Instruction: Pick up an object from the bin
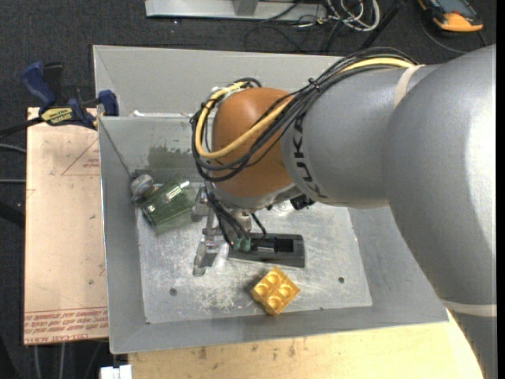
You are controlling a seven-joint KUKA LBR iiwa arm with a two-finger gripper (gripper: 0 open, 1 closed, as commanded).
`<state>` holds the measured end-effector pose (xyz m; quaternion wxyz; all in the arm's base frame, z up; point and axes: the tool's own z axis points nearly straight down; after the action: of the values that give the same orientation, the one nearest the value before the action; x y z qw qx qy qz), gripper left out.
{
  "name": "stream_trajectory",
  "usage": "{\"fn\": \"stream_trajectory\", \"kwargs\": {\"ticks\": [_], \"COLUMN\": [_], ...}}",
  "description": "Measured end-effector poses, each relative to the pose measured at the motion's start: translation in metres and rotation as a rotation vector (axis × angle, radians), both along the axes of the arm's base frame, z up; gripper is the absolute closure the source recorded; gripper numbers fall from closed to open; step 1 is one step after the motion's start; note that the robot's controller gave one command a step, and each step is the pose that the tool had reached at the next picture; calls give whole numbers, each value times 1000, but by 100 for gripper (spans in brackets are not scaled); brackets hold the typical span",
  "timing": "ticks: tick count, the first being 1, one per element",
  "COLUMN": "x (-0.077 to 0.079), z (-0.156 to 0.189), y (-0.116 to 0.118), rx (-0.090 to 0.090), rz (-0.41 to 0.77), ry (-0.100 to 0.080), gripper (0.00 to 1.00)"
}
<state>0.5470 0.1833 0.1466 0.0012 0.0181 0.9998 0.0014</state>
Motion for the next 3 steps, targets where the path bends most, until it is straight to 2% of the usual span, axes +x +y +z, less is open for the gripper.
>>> {"fn": "stream_trajectory", "kwargs": {"ticks": [1, 2, 3], "x": [13, 64, 57], "z": [-16, -14, -41], "y": [-29, -56, -82], "rx": [-2, 1, 2], "rz": [-39, 100, 160], "ry": [1, 1, -11], "gripper": [0, 0, 0]}}
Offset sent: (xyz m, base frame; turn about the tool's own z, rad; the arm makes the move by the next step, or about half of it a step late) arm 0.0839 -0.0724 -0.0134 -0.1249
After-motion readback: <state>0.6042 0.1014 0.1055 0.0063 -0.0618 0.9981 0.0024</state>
